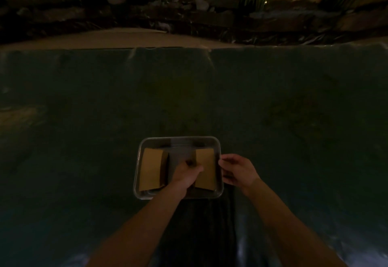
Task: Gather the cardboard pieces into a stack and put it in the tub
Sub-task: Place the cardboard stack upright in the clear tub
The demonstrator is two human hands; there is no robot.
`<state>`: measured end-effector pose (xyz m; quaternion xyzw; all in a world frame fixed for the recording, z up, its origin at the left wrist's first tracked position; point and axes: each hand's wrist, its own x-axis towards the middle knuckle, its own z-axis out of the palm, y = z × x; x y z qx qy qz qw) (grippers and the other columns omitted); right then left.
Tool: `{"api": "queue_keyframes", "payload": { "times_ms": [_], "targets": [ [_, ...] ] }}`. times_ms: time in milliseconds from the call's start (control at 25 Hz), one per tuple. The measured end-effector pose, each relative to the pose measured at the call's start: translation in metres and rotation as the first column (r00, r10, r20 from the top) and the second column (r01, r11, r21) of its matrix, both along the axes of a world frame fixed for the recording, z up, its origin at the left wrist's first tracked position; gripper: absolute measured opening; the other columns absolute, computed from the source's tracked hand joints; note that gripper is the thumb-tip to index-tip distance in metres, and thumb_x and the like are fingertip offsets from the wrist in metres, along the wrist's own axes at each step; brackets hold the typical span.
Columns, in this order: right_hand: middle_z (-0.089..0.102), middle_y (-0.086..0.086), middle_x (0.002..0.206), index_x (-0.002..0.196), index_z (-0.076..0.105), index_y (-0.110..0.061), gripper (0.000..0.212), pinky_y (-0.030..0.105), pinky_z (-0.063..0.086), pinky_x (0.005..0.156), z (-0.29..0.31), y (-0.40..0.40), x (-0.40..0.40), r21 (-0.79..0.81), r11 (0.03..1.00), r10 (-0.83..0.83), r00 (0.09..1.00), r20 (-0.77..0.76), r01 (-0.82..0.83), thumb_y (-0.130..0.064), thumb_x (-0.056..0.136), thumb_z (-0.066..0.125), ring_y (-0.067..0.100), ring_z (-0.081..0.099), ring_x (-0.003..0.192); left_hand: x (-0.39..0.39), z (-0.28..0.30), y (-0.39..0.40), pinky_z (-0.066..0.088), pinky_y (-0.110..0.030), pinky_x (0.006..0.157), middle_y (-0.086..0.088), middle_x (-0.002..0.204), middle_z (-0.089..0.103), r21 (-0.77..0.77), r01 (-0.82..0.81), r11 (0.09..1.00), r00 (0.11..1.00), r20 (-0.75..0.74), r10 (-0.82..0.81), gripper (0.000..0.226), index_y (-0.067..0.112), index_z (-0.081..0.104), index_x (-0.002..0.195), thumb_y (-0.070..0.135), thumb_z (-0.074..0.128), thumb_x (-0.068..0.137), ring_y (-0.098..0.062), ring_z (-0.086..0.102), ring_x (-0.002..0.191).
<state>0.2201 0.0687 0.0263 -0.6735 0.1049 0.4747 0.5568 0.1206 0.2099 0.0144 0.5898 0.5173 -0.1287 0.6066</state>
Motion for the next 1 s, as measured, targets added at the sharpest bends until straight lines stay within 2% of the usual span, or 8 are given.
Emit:
{"api": "queue_keyframes", "payload": {
  "times_ms": [80, 200, 400, 560, 720, 880, 1000],
  "targets": [
    [0.065, 0.008, 0.094, 0.108, 0.067, -0.013, 0.019, 0.042, 0.058, 0.08, 0.002, 0.0, 0.0, 0.001, 1.0, 0.006, 1.0, 0.009, -0.006, -0.01, 0.089, 0.067, 0.023, 0.063, 0.089, 0.001, -0.001, -0.003, 0.042, -0.039, 0.097, 0.003, 0.108, 0.053, 0.034, 0.036, 0.999, 0.999, -0.018, -0.035, 0.03, 0.026, 0.056, 0.116, 0.03, 0.064, 0.087, -0.022, 0.052, 0.11],
    [0.065, 0.008, 0.095, 0.109, 0.067, -0.012, 0.02, 0.045, 0.058, 0.086, 0.002, -0.002, 0.0, 0.009, 1.0, 0.011, 1.0, 0.01, -0.011, -0.011, 0.089, 0.066, 0.023, 0.063, 0.09, 0.003, -0.005, -0.008, 0.043, -0.037, 0.098, 0.002, 0.108, 0.057, 0.038, 0.07, 0.997, 0.997, -0.023, -0.069, 0.013, 0.028, 0.057, 0.101, 0.03, 0.062, 0.089, -0.018, 0.052, 0.103],
    [0.066, 0.009, 0.103, 0.109, 0.067, -0.015, 0.019, 0.037, 0.057, 0.073, 0.002, -0.002, 0.0, 0.001, 0.999, 0.032, 0.999, 0.032, -0.032, -0.013, 0.09, 0.066, 0.024, 0.065, 0.093, 0.003, -0.014, -0.008, 0.041, -0.031, 0.089, 0.005, 0.106, 0.056, 0.141, 0.165, 0.976, 0.986, -0.002, -0.166, 0.015, 0.027, 0.059, 0.105, 0.03, 0.06, 0.091, -0.012, 0.05, 0.099],
    [0.067, 0.009, 0.103, 0.107, 0.067, -0.016, 0.018, 0.038, 0.058, 0.074, 0.001, -0.003, 0.001, -0.007, 0.999, 0.037, 0.999, 0.035, -0.037, -0.013, 0.089, 0.067, 0.025, 0.066, 0.095, 0.004, -0.017, -0.011, 0.042, -0.029, 0.085, 0.0, 0.106, 0.062, 0.264, 0.265, 0.927, 0.963, -0.018, -0.27, 0.017, 0.019, 0.063, 0.106, 0.029, 0.056, 0.094, -0.013, 0.055, 0.097],
    [0.066, 0.008, 0.099, 0.109, 0.066, -0.014, 0.019, 0.034, 0.056, 0.068, 0.002, -0.002, 0.001, 0.008, 1.0, 0.029, 0.999, 0.032, -0.029, -0.012, 0.09, 0.066, 0.022, 0.065, 0.089, 0.004, -0.02, -0.012, 0.046, -0.031, 0.089, -0.004, 0.11, 0.064, 0.313, 0.343, 0.886, 0.938, -0.066, -0.34, 0.02, 0.016, 0.063, 0.109, 0.027, 0.054, 0.096, -0.018, 0.061, 0.105],
    [0.067, 0.007, 0.099, 0.108, 0.066, -0.014, 0.018, 0.035, 0.057, 0.069, 0.003, 0.0, 0.0, -0.011, 1.0, 0.016, 0.999, 0.029, -0.016, -0.012, 0.089, 0.067, 0.022, 0.065, 0.089, 0.005, -0.018, -0.011, 0.044, -0.03, 0.088, -0.002, 0.113, 0.063, 0.328, 0.34, 0.881, 0.939, -0.071, -0.336, 0.02, 0.021, 0.059, 0.112, 0.029, 0.055, 0.095, -0.016, 0.059, 0.106],
    [0.067, 0.008, 0.099, 0.104, 0.067, -0.016, 0.015, 0.035, 0.057, 0.069, 0.005, 0.001, -0.004, -0.029, 0.999, -0.013, 0.999, 0.048, 0.014, -0.012, 0.09, 0.066, 0.021, 0.065, 0.087, 0.004, -0.018, -0.01, 0.047, -0.035, 0.095, -0.004, 0.118, 0.064, 0.319, 0.344, 0.883, 0.938, -0.063, -0.342, 0.024, 0.019, 0.061, 0.115, 0.031, 0.056, 0.094, -0.021, 0.06, 0.112]
  ]
}}
